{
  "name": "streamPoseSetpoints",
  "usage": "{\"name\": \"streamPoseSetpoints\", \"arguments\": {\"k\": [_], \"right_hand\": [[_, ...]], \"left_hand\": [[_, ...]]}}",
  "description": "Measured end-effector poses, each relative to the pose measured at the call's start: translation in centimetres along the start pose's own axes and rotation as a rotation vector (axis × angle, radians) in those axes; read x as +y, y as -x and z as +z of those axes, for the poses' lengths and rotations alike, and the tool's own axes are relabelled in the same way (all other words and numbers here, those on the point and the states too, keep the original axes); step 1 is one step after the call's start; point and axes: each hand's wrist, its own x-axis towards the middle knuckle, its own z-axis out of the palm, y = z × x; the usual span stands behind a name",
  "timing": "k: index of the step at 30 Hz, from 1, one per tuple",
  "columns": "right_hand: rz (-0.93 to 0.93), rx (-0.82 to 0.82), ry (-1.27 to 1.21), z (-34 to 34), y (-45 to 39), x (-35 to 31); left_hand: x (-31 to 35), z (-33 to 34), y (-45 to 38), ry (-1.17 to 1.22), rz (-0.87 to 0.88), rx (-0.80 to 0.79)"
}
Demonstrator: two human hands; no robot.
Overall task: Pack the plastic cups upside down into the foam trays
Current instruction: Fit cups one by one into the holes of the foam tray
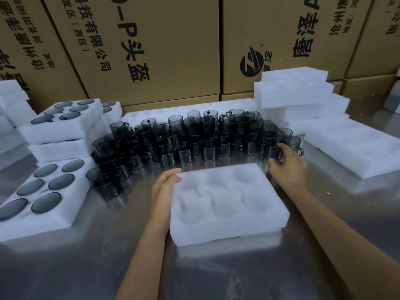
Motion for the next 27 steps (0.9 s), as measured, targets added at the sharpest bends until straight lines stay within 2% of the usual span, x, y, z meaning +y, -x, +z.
{"name": "streamPoseSetpoints", "arguments": {"k": [12,18,27], "right_hand": [[-0.003,-0.03,-0.187,-0.8,3.1,0.6],[0.019,0.001,-0.257,-1.3,5.2,1.5],[0.095,0.074,-0.656,-3.1,6.6,0.7]], "left_hand": [[-0.5,0.5,-0.6,-0.01,0.051,0.025],[0.0,0.6,-0.3,-0.006,0.07,-0.022],[0.9,0.2,0.5,0.097,-0.022,-0.119]]}}
